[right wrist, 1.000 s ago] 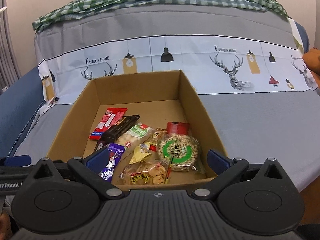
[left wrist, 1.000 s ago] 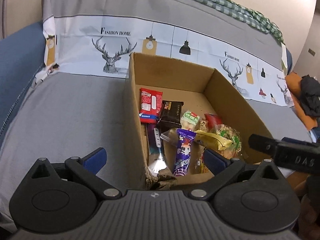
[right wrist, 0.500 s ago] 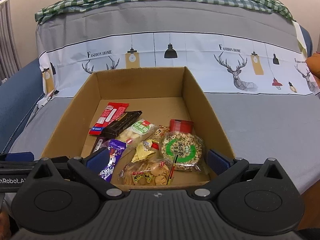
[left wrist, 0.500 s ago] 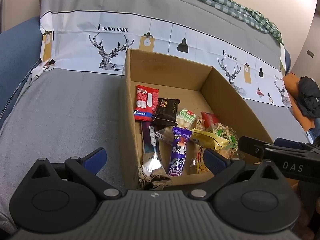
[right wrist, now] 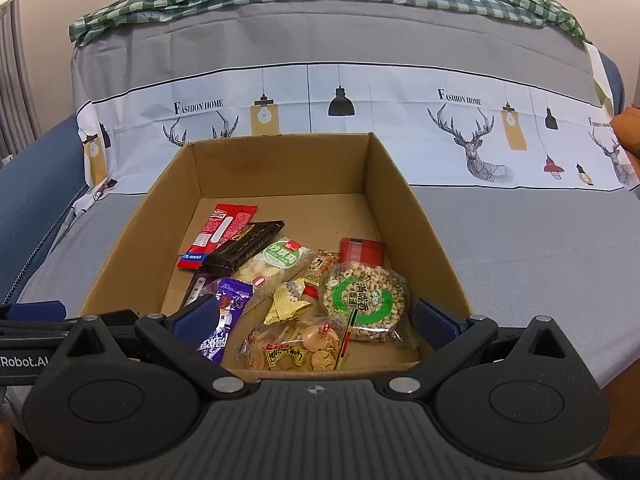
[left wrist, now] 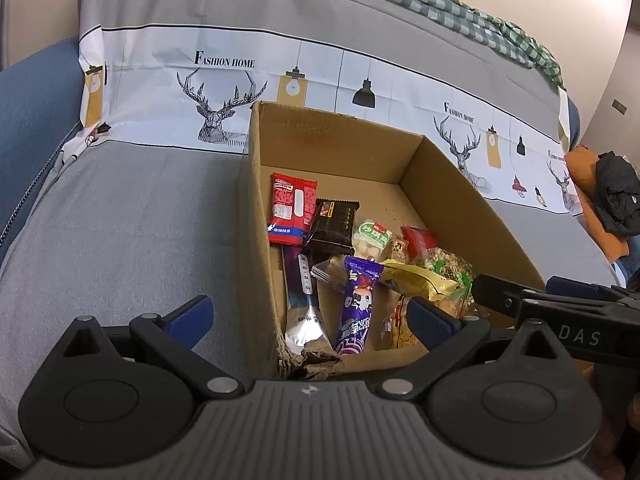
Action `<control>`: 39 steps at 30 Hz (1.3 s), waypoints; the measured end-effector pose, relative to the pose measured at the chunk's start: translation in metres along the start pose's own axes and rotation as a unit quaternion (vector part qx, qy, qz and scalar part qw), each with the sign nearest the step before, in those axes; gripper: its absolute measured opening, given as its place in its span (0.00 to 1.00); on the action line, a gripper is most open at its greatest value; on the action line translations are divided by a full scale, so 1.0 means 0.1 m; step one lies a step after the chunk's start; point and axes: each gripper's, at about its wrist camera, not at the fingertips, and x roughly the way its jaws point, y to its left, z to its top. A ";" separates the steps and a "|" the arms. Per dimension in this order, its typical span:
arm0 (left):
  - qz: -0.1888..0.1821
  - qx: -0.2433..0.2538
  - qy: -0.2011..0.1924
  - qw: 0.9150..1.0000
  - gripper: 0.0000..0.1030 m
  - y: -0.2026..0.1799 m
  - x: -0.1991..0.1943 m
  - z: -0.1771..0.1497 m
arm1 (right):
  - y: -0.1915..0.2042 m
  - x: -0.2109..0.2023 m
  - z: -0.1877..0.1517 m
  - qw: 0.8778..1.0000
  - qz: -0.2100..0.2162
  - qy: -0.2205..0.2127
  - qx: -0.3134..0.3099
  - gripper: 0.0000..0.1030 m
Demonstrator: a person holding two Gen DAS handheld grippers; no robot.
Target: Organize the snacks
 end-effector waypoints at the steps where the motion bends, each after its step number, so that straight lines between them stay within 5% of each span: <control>1: -0.001 -0.001 0.000 1.000 1.00 0.00 0.00 0.00 | 0.00 0.00 0.00 1.000 0.000 0.000 0.000 0.99; 39: -0.009 -0.002 -0.001 1.000 1.00 -0.02 -0.01 0.01 | -0.01 0.03 -0.01 1.000 -0.001 0.001 0.001 0.99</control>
